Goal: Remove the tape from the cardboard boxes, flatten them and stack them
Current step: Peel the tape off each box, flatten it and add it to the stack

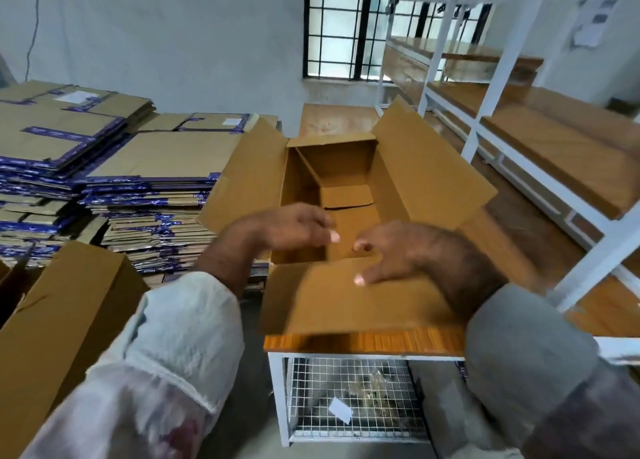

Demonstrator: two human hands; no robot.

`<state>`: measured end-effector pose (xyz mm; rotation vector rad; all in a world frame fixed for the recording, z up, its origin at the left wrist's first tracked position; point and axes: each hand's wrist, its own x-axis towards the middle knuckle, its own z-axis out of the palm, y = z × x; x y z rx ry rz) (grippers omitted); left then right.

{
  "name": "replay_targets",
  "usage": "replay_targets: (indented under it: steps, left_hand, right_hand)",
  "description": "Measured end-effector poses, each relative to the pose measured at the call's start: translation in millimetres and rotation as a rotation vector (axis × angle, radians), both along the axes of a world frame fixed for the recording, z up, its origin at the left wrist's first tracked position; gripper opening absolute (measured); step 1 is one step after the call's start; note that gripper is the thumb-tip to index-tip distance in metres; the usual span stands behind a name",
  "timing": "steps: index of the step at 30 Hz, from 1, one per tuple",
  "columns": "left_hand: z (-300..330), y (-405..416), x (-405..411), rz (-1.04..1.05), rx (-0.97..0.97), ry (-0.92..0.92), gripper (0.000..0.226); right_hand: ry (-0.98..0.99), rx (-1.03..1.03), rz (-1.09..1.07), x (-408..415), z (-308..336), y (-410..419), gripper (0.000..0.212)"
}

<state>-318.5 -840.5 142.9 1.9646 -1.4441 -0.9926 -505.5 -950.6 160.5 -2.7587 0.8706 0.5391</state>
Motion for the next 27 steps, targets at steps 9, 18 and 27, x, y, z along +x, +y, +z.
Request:
replay_targets:
  steps: [9, 18, 27]
  left_hand:
    - [-83.6, -13.6, -63.1, 0.029, -0.100, -0.775, 0.017]
    - [-73.7, 6.3, 0.5, -0.048, -0.096, -0.818, 0.010]
    - [-57.4, 32.8, 90.3, 0.268, -0.013, -0.883, 0.039]
  right_hand:
    - [-0.131, -0.278, -0.166, -1.7, -84.3, 11.4, 0.040]
    - [-0.198, -0.372, -0.204, -28.5, -31.4, -21.9, 0.056]
    - [-0.094, -0.218, 0.093, 6.8, -64.7, 28.9, 0.074]
